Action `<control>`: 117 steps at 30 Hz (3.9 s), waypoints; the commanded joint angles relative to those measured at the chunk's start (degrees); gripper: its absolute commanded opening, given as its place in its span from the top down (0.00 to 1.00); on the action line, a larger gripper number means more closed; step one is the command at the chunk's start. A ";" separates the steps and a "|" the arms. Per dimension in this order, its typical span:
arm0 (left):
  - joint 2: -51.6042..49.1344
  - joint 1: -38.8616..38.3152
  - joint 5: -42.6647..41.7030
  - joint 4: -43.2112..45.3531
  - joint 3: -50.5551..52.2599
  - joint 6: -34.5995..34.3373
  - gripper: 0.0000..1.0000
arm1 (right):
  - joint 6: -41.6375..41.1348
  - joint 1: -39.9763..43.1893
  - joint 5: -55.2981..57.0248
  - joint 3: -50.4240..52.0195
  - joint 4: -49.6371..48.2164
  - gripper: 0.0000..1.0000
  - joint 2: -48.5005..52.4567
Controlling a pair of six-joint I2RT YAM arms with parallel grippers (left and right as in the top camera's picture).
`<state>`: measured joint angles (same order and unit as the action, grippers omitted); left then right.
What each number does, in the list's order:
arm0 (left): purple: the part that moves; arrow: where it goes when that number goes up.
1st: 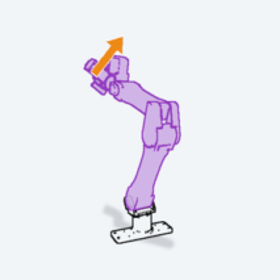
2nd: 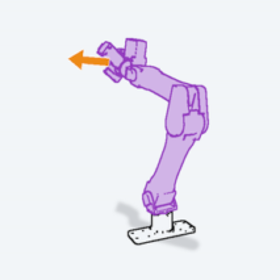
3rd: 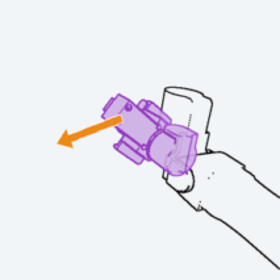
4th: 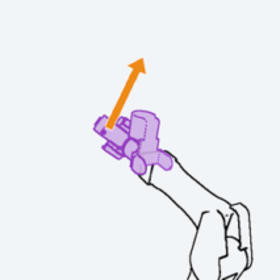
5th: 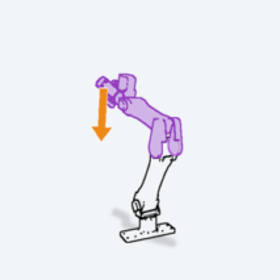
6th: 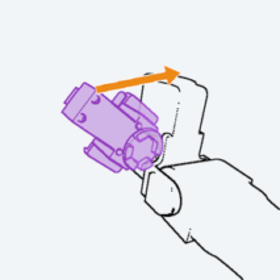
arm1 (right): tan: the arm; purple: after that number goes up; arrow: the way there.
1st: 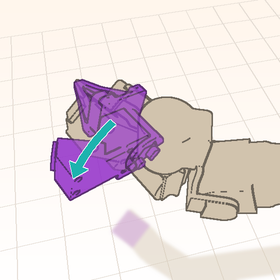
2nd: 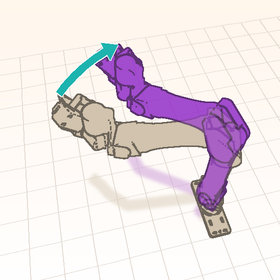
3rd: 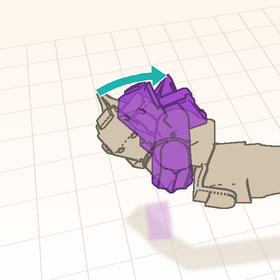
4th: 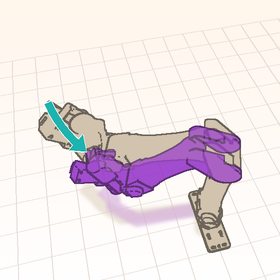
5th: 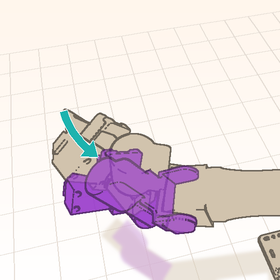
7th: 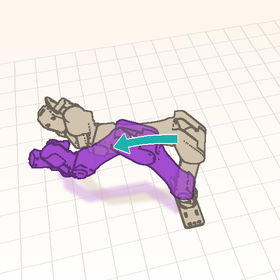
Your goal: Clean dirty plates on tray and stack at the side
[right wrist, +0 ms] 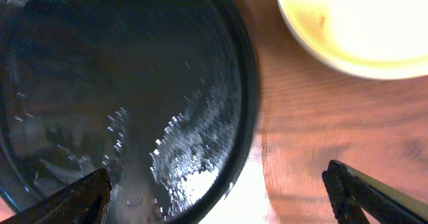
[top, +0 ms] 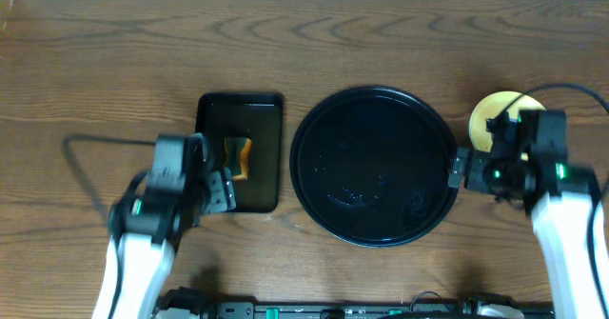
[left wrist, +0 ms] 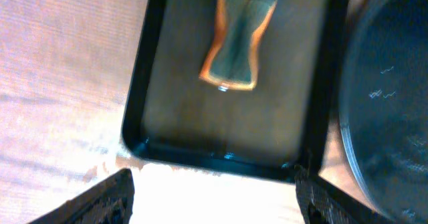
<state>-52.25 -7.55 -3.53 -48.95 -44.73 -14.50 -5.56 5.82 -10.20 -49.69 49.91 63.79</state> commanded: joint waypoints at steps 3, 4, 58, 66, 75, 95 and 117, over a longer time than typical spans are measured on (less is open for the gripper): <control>19.34 0.09 -1.36 2.34 6.40 0.46 0.22 | 1.57 -1.88 1.40 7.13 -2.91 0.01 -19.02; 22.80 0.09 -1.36 2.27 6.84 0.46 0.21 | 1.55 -1.88 1.40 7.96 -2.73 0.01 -22.58; 32.74 0.09 -1.38 1.64 6.91 0.46 0.21 | 5.09 -5.55 1.36 49.42 -51.67 0.01 -63.52; 32.74 0.09 -1.38 1.64 6.91 0.46 0.21 | 4.98 -5.53 0.96 49.37 -46.42 0.01 -63.49; 32.74 0.09 -1.38 1.64 6.91 0.46 0.21 | 4.98 -5.53 0.96 49.37 -46.45 0.01 -63.41; 32.92 0.26 1.14 1.27 7.02 1.60 0.21 | 4.98 -5.53 0.96 49.37 -46.45 0.01 -63.41; 52.15 11.34 0.20 37.57 35.93 2.97 0.20 | 4.98 -5.53 0.96 49.37 -46.42 0.01 -63.41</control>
<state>-0.84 3.40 -3.03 -16.12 -11.84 -13.06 -1.39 1.17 -9.15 -0.38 3.27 0.69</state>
